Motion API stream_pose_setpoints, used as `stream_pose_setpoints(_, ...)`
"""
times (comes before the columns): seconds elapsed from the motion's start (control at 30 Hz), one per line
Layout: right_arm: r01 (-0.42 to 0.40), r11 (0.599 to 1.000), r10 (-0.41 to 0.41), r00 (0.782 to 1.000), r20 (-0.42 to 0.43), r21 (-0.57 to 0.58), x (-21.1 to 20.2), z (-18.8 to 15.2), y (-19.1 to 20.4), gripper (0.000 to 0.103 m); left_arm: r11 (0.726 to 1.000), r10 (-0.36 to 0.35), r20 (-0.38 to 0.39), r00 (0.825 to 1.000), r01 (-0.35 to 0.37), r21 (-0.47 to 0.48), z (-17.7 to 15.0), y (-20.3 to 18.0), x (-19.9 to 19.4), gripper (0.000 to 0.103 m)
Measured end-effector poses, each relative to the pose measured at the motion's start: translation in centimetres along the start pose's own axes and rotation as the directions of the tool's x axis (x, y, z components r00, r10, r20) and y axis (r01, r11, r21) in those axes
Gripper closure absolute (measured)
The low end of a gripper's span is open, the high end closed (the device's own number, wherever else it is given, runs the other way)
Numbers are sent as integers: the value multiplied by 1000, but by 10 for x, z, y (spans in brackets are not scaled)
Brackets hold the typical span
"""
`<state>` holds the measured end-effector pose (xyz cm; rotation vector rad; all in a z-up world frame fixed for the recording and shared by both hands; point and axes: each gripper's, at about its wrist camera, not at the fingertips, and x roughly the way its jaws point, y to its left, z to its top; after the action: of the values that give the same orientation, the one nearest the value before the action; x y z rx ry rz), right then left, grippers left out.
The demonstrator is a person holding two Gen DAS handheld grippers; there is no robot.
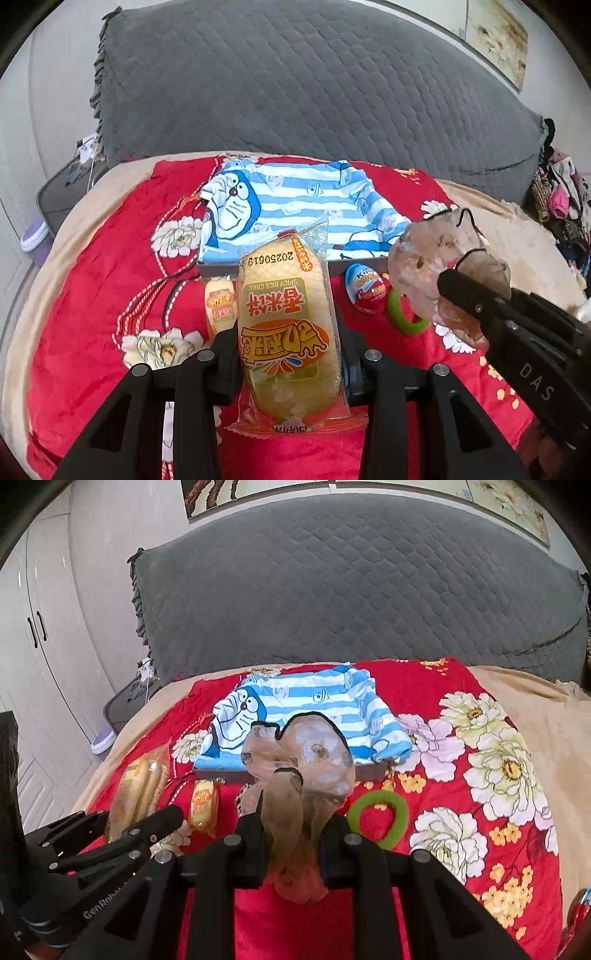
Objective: Organize objects
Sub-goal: 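Lift the bread with the left tool while the right tool lifts the sheer scrunchie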
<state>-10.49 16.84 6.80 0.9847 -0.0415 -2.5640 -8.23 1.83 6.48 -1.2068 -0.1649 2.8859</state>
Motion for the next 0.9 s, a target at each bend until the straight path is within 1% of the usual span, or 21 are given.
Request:
stream_pose_setpoints(0.2,-11,1000,11,999,37,-6,3,18,1,82,1000,4,9,1000,-4,11,15,-4,7,63)
stream_pose_setpoints(0.33,-17,1000,17,998,65,-2,6,27,-1,82,1000,1,23,1000,-2,8,31,-6,13,63)
stream_pose_setpoints(0.53,-34,999,33,997,74,8,14,36,-8,82,1000,4,57,998,-5,13,59,-9,21,63)
stream_pose_setpoints(0.67,-33,999,32,996,84,12,23,43,-14,82,1000,7,76,997,-8,12,73,-8,27,63)
stream_pose_setpoints(0.9,-38,999,35,994,106,23,39,59,-22,82,1000,10,79,997,-12,27,90,-8,48,63)
